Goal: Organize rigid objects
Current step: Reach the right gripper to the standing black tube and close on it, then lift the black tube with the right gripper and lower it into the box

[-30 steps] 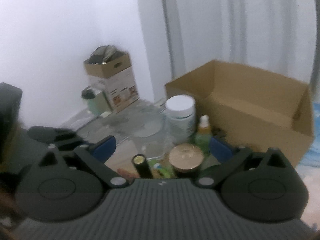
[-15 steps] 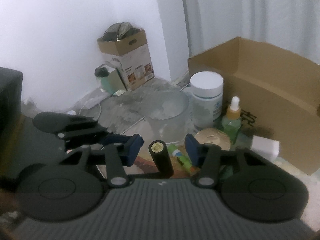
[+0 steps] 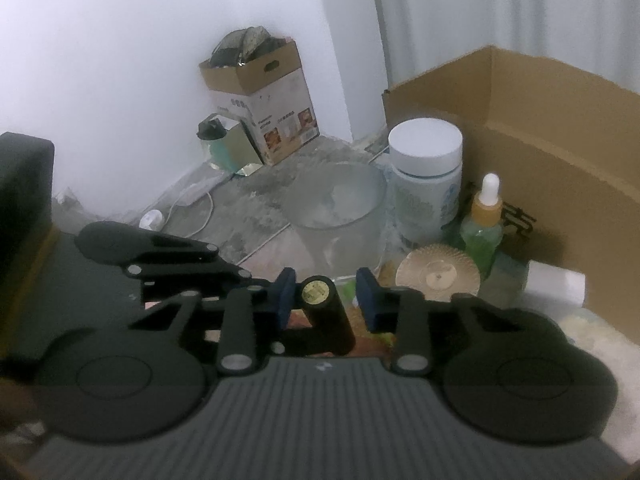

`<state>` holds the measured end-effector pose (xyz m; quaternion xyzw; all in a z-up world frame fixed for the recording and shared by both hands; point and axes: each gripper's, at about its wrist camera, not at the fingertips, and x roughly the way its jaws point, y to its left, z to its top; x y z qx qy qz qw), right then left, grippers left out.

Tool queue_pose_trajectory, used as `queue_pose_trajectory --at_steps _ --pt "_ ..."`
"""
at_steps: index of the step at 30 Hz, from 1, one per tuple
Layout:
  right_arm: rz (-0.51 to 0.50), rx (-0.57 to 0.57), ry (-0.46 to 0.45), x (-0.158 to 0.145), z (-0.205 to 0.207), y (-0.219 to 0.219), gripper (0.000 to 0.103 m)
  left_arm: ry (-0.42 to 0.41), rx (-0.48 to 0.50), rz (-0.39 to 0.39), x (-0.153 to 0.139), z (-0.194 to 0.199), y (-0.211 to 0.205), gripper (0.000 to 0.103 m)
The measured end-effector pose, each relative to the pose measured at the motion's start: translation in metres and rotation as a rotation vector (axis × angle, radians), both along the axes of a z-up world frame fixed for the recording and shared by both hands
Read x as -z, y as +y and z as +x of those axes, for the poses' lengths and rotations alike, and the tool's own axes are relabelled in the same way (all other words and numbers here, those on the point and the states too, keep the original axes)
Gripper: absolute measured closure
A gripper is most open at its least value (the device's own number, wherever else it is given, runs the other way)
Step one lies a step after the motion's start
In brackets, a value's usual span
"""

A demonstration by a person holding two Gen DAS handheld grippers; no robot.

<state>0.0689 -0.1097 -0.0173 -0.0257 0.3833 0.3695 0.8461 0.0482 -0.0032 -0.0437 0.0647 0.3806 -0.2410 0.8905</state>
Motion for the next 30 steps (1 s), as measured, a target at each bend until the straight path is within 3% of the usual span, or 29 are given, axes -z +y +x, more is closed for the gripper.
queue_pose_trajectory --at_steps 4,17,24,30 --pt "0.002 -0.010 0.008 0.001 0.001 0.002 0.080 0.002 0.000 -0.008 0.002 0.002 0.000 0.078" --pt "0.019 -0.015 -0.016 -0.009 -0.006 0.002 0.080 -0.039 0.009 -0.008 -0.014 -0.010 0.001 0.080" --pt "0.082 -0.028 -0.107 -0.055 -0.018 -0.005 0.080 -0.121 0.023 -0.012 -0.062 -0.016 -0.001 0.080" --pt "0.131 -0.020 -0.192 -0.108 0.005 -0.015 0.080 -0.185 0.052 -0.016 -0.109 0.013 -0.014 0.080"
